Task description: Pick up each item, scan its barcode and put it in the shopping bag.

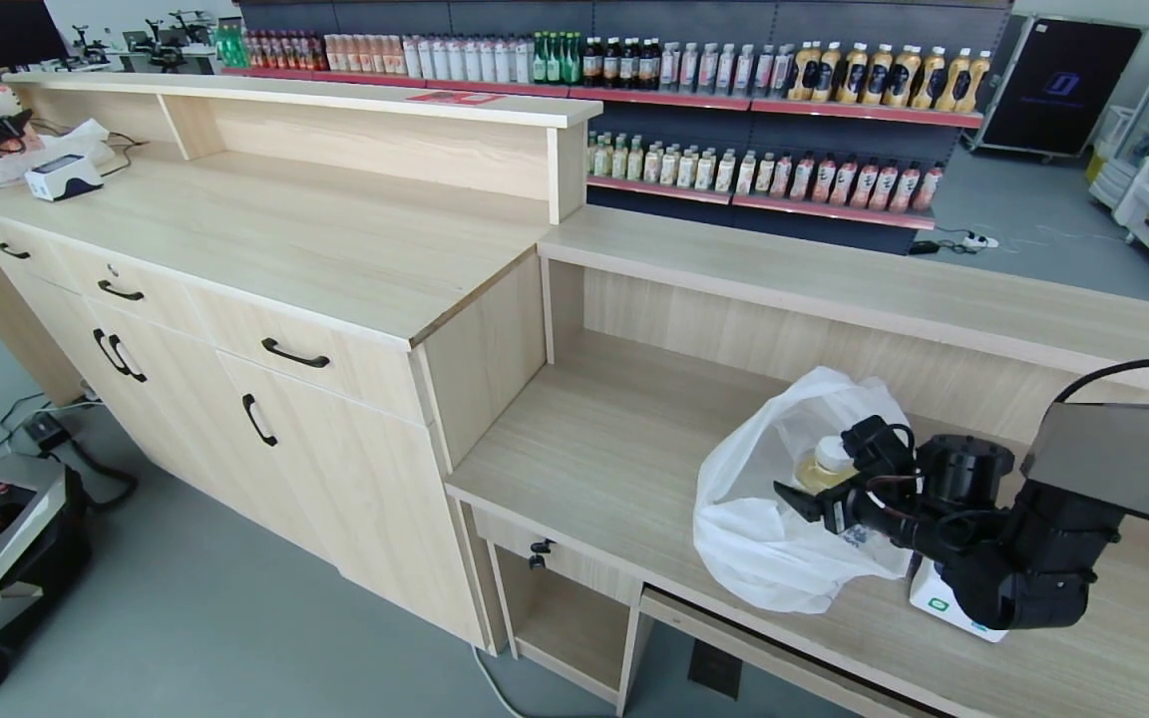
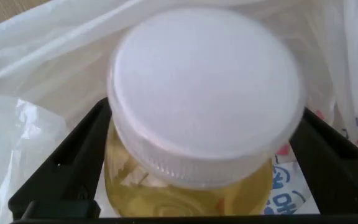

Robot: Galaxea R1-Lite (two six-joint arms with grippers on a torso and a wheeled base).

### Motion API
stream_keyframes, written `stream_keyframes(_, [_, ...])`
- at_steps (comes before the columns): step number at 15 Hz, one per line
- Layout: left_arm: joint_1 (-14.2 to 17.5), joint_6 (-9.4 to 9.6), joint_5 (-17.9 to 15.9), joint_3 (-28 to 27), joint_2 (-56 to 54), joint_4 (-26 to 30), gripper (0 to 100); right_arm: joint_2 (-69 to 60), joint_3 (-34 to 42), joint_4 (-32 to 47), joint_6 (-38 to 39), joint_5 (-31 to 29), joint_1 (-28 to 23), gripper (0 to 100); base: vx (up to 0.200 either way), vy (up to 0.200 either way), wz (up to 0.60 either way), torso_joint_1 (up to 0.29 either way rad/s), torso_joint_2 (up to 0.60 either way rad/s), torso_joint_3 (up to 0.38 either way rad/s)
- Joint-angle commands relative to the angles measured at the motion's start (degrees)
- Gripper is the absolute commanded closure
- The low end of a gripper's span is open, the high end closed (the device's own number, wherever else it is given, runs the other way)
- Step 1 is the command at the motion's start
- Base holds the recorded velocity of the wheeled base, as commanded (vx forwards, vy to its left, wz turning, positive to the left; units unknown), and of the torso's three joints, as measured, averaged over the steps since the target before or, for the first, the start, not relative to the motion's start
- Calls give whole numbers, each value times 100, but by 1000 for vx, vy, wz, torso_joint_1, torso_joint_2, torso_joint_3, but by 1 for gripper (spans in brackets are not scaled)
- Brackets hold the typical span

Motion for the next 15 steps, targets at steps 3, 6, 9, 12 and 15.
stream_keyframes(3, [4,0,2,0,0,0,100,-1195,14,537,-111,-43,-64,0,0,0,0,0,0,0])
stream_keyframes(6, [4,0,2,0,0,0,100,-2698,656,1108,-155,-289,-125,0,0,0,0,0,0,0])
stream_keyframes(9, [4,0,2,0,0,0,100,-4430,1561,1688,-814,-1211,-565,0,0,0,0,0,0,0])
stream_keyframes(12, [4,0,2,0,0,0,100,-5027,1658,2374,-990,-1317,-1083,0,0,0,-600,2,1,2])
stream_keyframes(15, [4,0,2,0,0,0,100,-5238,1684,2435,-858,-1906,-1382,0,0,0,-600,-2,2,7])
